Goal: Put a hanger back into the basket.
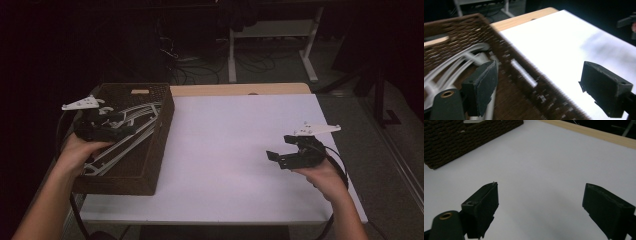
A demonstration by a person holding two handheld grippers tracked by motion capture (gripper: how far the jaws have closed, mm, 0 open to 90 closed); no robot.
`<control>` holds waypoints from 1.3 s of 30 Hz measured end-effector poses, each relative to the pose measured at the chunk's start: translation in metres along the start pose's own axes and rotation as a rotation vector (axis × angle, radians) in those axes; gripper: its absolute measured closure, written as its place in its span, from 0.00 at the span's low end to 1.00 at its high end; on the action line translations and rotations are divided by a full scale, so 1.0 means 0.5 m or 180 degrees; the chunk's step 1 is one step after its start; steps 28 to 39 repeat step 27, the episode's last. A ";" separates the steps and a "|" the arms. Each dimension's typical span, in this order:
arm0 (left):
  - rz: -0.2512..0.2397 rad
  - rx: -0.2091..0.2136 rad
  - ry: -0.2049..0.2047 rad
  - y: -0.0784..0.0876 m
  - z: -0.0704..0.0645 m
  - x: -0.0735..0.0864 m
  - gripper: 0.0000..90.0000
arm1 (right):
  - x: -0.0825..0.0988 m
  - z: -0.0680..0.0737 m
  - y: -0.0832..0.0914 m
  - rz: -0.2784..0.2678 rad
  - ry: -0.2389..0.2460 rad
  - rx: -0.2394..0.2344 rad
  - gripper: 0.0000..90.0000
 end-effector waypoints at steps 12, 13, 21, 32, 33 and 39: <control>0.0098 0.0343 -0.0279 -0.074 -0.075 0.021 0.03 | -0.053 0.011 0.015 -0.0160 0.0073 -0.0055 0.02; 0.0101 0.0368 -0.0281 -0.077 -0.077 0.023 0.02 | -0.055 0.011 0.016 -0.0175 0.0071 -0.0067 0.01; 0.0173 0.0439 -0.0321 -0.096 -0.092 0.040 0.01 | -0.060 0.008 0.014 -0.0192 0.0084 -0.0094 0.00; 0.0137 0.0463 -0.0351 -0.099 -0.100 0.043 0.01 | -0.058 0.005 0.015 -0.0210 0.0077 -0.0082 0.00; 0.0137 0.0463 -0.0351 -0.099 -0.100 0.043 0.01 | -0.058 0.005 0.015 -0.0210 0.0077 -0.0082 0.00; 0.0137 0.0463 -0.0351 -0.099 -0.100 0.043 0.01 | -0.058 0.005 0.015 -0.0210 0.0077 -0.0082 0.00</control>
Point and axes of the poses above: each handheld gripper's, and its own axes: y roughly backward along the jaws, x roughly out of its underside, z roughly to its left, the point moved 3 cm from there along -y, roughly forward along the jaws, and after that the axes turned 9 degrees about x, right-handed, at the moved point
